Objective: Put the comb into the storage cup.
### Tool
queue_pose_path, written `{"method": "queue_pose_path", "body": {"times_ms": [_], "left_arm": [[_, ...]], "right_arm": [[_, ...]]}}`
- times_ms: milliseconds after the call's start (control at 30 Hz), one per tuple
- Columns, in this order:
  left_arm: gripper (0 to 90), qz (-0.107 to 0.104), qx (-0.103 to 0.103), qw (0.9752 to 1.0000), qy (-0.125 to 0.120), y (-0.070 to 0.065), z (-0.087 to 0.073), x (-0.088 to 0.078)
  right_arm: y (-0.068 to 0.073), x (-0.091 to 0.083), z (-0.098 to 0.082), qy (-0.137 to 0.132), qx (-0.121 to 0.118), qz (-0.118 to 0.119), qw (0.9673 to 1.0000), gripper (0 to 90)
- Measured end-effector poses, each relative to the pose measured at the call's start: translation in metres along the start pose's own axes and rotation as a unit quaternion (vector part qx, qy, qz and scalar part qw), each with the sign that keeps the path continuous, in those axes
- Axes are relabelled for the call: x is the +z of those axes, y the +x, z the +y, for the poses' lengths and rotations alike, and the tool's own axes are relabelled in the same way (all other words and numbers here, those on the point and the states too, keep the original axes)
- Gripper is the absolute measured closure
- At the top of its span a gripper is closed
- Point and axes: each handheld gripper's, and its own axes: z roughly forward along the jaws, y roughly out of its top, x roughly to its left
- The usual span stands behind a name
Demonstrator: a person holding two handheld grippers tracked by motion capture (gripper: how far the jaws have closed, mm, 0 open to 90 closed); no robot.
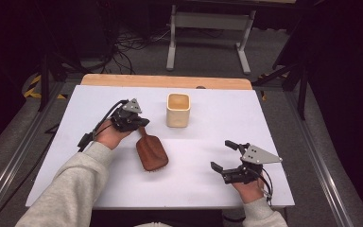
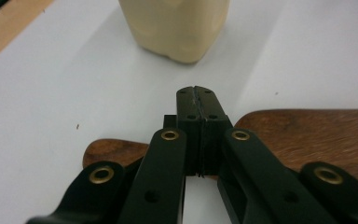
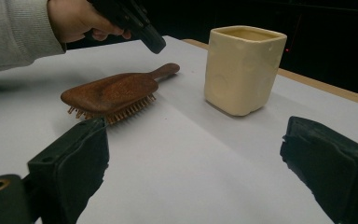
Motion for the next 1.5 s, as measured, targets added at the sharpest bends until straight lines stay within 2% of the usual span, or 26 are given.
{"method": "queue_pose_path", "body": {"times_ms": [133, 200, 233, 300, 400, 633, 733, 1000, 1100, 1200, 1300, 1500], "left_arm": [[90.0, -0.002, 0.003, 0.9996, 0.028, 0.003, 0.004, 0.008], [90.0, -0.004, -0.003, 0.9991, 0.043, 0.005, 0.004, 0.013], [90.0, -0.004, -0.003, 0.9991, 0.043, 0.005, 0.004, 0.013], [90.0, -0.009, -0.01, 0.9984, 0.055, 0.007, 0.004, 0.017], [90.0, -0.014, -0.008, 0.997, 0.076, 0.008, 0.005, 0.022], [90.0, -0.027, -0.001, 0.9949, 0.097, 0.01, 0.009, 0.028], [90.0, -0.027, 0.001, 0.9933, 0.112, 0.01, 0.009, 0.031], [90.0, -0.025, 0.001, 0.9911, 0.131, 0.012, 0.005, 0.03], [90.0, -0.029, -0.005, 0.99, 0.138, 0.013, 0.003, 0.027], [90.0, -0.032, 0.0, 0.9896, 0.14, 0.011, 0.001, 0.026], [90.0, -0.036, 0.007, 0.988, 0.15, 0.01, -0.002, 0.024], [90.0, -0.042, 0.005, 0.9871, 0.154, 0.008, -0.008, 0.02]], "right_arm": [[0.0, -0.001, 0.0, 0.001, 0.0, -0.002, 1.0, 7.6], [-0.001, -0.001, 0.0, 0.0, 0.001, -0.002, 1.0, 7.6], [-0.001, -0.001, 0.0, 0.0, 0.001, -0.002, 1.0, 7.6], [-0.001, 0.0, 0.0, -0.001, 0.001, -0.001, 1.0, 7.6], [-0.001, 0.0, -0.001, -0.001, 0.002, 0.0, 1.0, 7.6], [-0.001, 0.0, -0.001, 0.0, 0.003, 0.001, 1.0, 7.6], [-0.001, 0.0, -0.001, 0.0, 0.002, 0.001, 1.0, 7.6], [-0.001, 0.0, -0.001, 0.001, 0.002, 0.003, 1.0, 7.6], [-0.001, 0.001, -0.001, 0.002, 0.003, 0.004, 1.0, 7.6], [-0.001, 0.001, -0.001, 0.002, 0.002, 0.004, 1.0, 7.6], [-0.001, 0.001, -0.002, 0.003, 0.003, 0.003, 1.0, 7.6], [0.0, 0.001, -0.001, 0.002, 0.002, 0.005, 1.0, 7.6]]}}
